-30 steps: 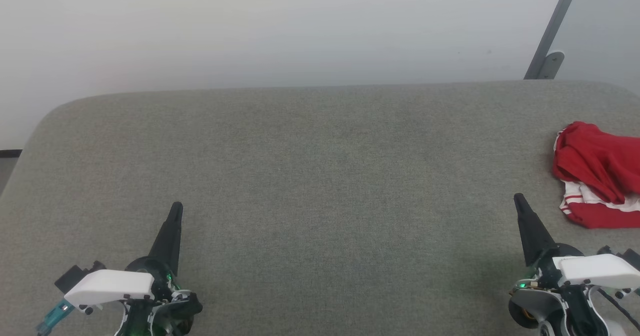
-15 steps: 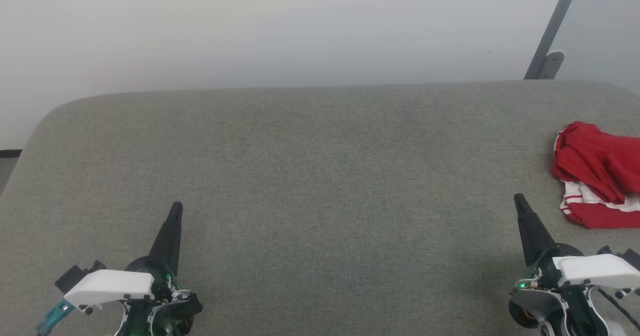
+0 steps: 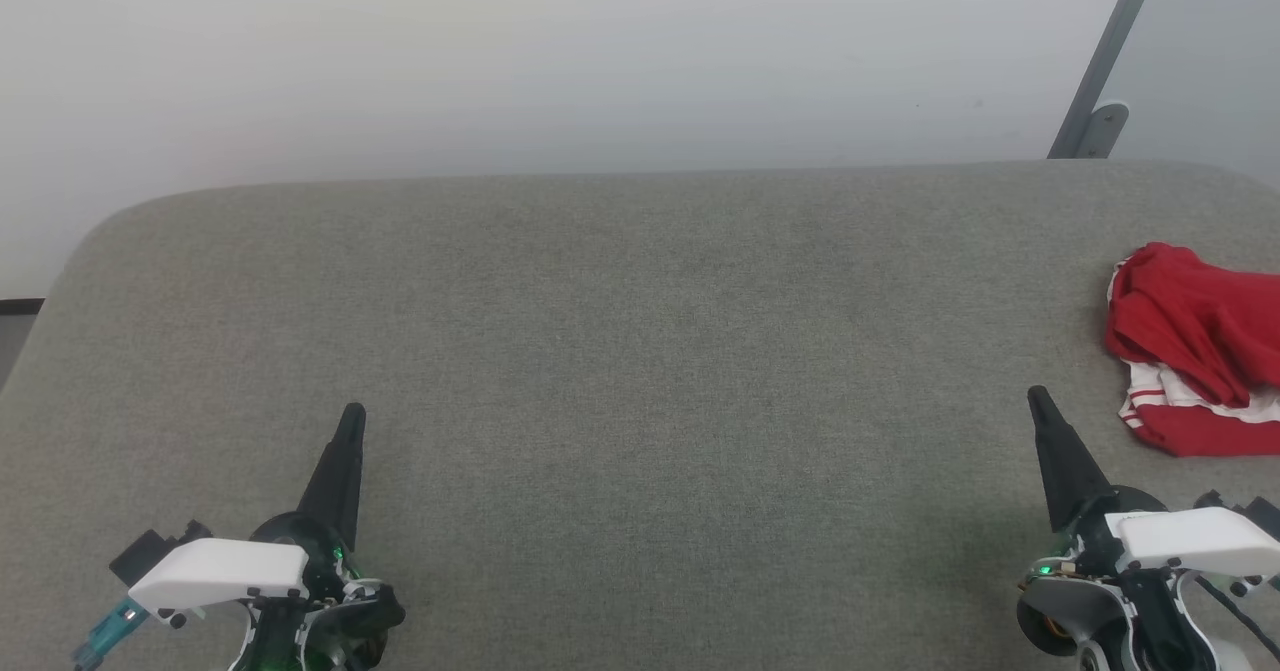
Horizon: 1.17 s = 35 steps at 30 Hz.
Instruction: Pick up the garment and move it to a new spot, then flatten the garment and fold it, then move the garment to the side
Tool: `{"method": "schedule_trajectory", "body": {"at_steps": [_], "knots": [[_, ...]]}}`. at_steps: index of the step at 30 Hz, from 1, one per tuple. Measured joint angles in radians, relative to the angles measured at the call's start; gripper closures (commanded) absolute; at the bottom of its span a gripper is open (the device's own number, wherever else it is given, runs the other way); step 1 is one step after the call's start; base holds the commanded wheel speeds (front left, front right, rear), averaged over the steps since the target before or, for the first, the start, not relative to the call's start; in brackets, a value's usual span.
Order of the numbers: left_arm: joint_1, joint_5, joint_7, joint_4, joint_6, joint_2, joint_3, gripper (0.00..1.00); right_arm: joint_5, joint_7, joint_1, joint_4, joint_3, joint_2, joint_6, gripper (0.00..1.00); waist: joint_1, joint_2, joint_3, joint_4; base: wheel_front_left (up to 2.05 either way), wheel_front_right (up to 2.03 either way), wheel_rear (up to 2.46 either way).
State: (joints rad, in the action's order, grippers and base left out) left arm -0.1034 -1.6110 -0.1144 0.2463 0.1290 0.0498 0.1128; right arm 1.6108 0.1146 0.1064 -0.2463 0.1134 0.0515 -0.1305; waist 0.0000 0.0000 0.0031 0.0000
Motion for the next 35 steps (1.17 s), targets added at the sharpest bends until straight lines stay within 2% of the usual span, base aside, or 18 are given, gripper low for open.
{"method": "schedule_trajectory", "body": {"at_steps": [35], "knots": [[0.0, 0.0, 0.0, 0.0, 0.0, 0.0, 0.0, 1.0, 0.0, 0.0, 0.0, 0.0, 0.0, 0.0, 0.0, 1.0, 0.0, 0.0, 0.0, 0.0, 0.0, 0.0, 0.0]]}}
